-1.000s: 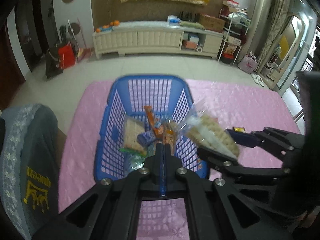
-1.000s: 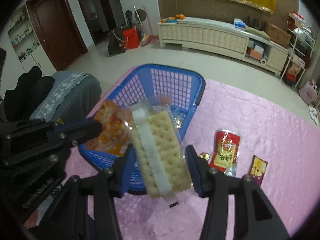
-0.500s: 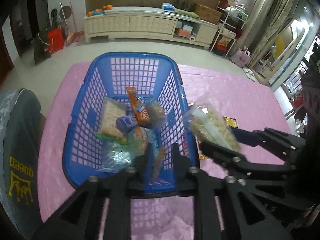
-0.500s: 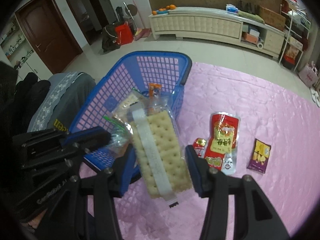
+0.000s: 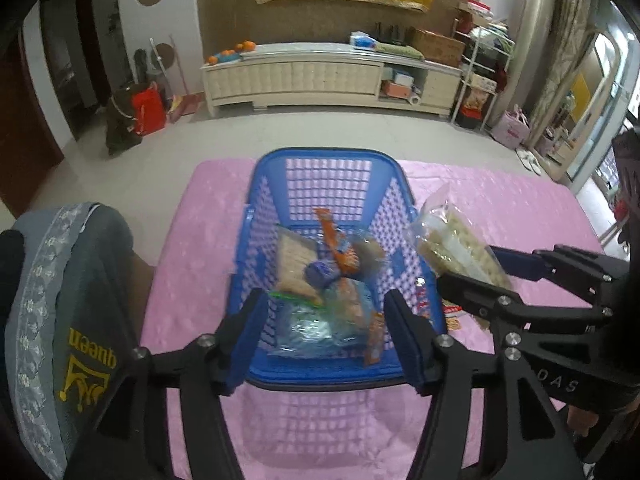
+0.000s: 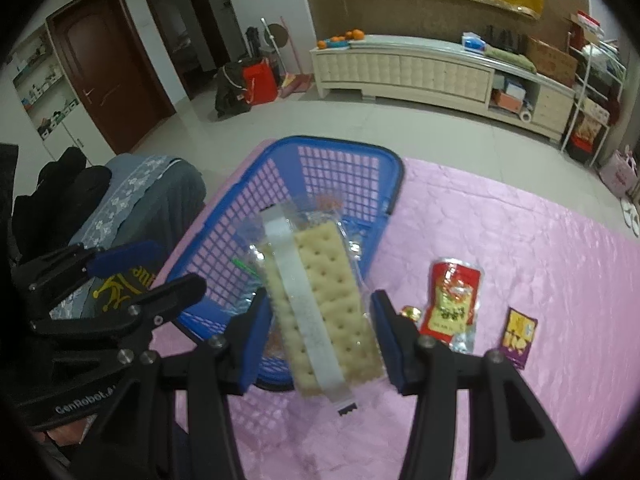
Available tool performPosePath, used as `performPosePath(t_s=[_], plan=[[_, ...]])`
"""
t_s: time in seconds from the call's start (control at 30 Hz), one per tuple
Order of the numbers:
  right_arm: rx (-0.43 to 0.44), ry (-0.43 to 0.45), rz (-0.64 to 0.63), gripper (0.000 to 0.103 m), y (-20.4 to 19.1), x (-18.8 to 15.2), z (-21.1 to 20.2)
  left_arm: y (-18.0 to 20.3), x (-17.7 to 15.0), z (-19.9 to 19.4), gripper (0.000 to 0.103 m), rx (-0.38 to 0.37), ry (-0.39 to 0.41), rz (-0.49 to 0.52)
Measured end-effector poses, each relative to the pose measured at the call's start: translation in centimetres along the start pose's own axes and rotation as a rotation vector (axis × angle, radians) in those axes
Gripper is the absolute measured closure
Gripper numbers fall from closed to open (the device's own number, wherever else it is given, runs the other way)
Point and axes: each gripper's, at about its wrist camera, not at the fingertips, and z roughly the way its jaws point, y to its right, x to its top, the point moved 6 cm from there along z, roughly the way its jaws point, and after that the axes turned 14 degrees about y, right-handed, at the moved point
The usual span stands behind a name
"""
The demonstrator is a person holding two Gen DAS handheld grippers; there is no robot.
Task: Organize snacks
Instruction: 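Open both grippers to drop the chip bag and cracker pack into the basket, then move both grippers back toward the remaining snacks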
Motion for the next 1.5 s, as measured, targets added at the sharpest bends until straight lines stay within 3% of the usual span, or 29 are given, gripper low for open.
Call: performPosePath(t_s=[0.2,0.5,0.83,1.03,1.27,1.5], plan=[[0.08,-0.049,0.066,0.048,-1.6,-0.1,2.1,-3.7,-0.4,0.6,0.032,0.031,-0.002,-0.061],[0.074,-0.094,-0.002,0.048,-4.7,-1.0,5.7,-7.1,-2.0,1.5,0.027,0.088,-0.027,-0.087],[0.039,-0.147,-0.045,0.043,-5.6,-2.7,7.7,-8.0,-3.0,2.1,0.027,0.085,-0.049,-0.1],[0.002,-0.109,-0.062,0.023,-4.9,-2.1,6.6,-7.8,-3.0,1.3,0.027,0.096,-0.037,-0.095],[-0.015,-0.069,-0.023,0.021,-3.0,-1.4,3.4,-5.9,-1.9,-0.7,0.027,0.093,0.0,-0.086],[-0.051,0.013,0.002,0.018,-0.7,0.2,-1.7,-1.6,0.3,-4.1,0.026,0.043,0.065,-0.04]])
